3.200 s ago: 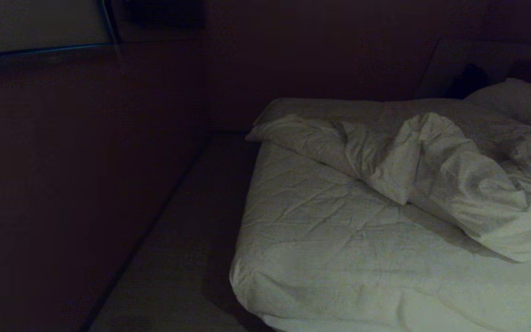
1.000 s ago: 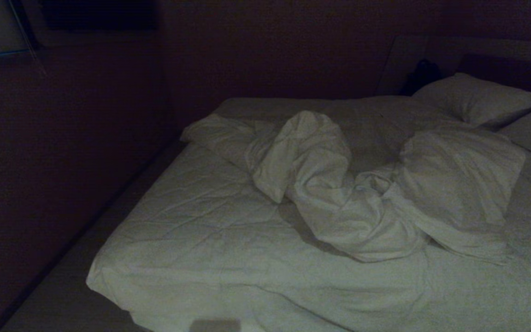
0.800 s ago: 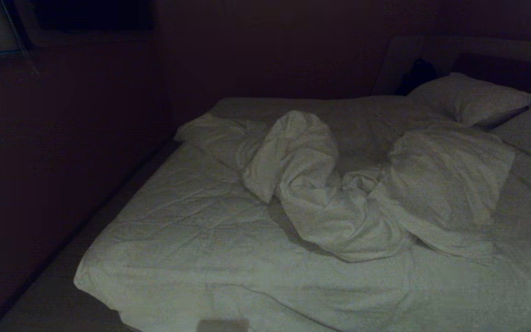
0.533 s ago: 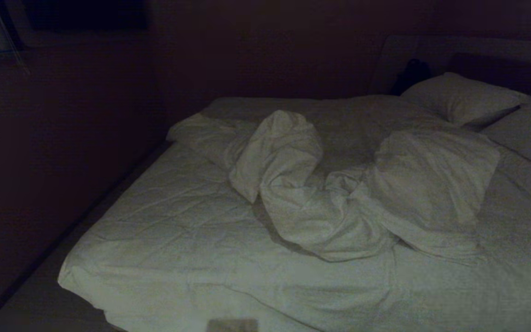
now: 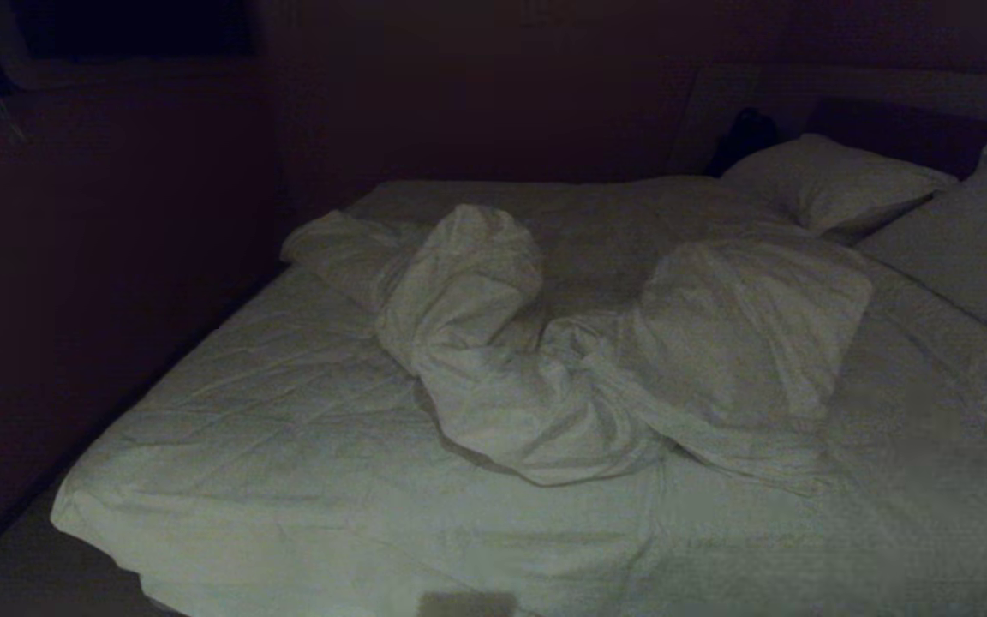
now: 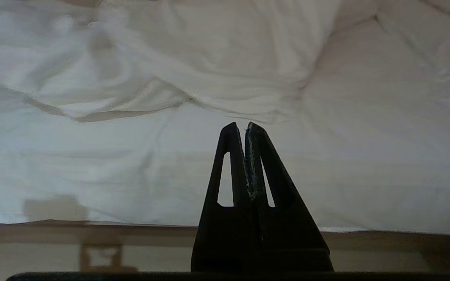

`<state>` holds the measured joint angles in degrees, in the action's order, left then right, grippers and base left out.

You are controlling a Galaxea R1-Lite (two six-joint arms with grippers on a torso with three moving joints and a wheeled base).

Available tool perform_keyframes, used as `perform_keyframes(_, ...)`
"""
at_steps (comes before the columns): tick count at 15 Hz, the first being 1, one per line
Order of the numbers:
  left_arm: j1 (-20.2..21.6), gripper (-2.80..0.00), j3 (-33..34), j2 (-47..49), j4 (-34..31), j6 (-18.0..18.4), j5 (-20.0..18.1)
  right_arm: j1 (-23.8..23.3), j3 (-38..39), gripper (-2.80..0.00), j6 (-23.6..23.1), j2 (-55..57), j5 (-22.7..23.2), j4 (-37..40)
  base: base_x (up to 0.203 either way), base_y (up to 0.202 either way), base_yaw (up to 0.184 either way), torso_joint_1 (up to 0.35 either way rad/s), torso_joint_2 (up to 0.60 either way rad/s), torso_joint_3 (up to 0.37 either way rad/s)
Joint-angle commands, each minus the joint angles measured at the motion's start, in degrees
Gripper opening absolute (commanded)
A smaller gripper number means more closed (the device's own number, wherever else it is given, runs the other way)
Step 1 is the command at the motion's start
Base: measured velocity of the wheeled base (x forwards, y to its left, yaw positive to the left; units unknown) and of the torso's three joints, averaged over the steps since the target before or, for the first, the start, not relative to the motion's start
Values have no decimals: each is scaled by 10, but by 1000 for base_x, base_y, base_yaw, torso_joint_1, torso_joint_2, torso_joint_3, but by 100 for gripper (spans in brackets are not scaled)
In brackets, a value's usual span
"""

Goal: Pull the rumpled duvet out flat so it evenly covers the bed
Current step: Hold the folded corner of the quilt

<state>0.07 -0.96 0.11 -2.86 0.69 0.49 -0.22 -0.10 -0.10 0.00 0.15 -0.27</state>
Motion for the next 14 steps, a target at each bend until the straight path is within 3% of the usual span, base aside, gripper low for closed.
perform_keyframes(1, 0, -280, 0, 0, 0, 0, 0, 0, 0, -280, 0, 0, 0, 0, 0, -192, 0, 1, 4, -2)
perform_keyframes(14, 0, -280, 0, 0, 0, 0, 0, 0, 0, -280, 0, 0, 0, 0, 0, -195, 0, 2, 2, 3)
